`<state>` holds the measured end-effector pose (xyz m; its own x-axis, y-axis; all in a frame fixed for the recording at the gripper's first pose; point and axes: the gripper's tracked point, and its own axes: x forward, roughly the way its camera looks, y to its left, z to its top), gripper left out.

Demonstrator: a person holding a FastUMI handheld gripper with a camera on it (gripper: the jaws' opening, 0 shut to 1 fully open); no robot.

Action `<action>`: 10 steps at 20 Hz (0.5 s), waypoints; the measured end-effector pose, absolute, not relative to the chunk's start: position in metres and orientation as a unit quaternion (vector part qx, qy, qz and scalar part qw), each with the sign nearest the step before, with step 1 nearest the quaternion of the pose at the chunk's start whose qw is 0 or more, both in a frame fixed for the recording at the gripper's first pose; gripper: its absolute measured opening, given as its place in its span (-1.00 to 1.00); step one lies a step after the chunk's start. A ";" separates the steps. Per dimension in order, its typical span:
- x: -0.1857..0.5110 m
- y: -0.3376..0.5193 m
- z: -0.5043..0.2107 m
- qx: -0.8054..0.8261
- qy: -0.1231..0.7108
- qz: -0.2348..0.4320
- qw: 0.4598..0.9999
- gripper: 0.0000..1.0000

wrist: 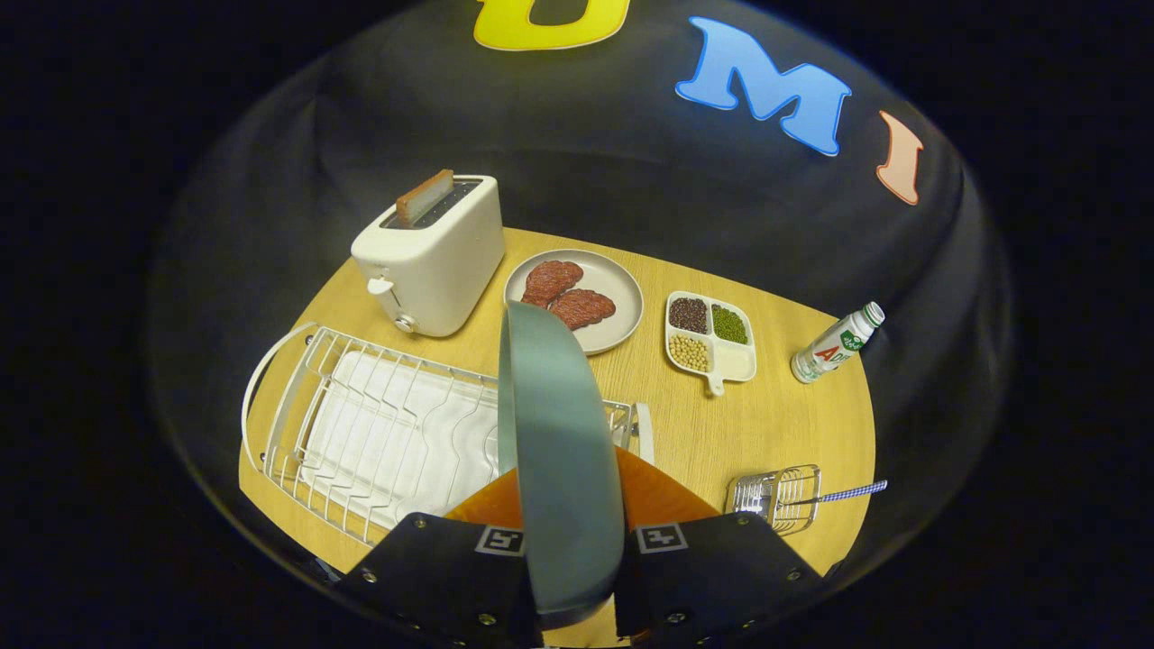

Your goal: Take the plate from the dish rack, then take the spoon from the basket and place it into the plate.

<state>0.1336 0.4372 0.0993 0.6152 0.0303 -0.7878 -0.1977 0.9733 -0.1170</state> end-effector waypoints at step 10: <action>0.018 0.397 0.108 0.082 0.450 0.153 0.876 -0.43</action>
<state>0.0177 0.3968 0.1078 0.5480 0.3418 -0.7635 -0.1938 0.9397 0.2816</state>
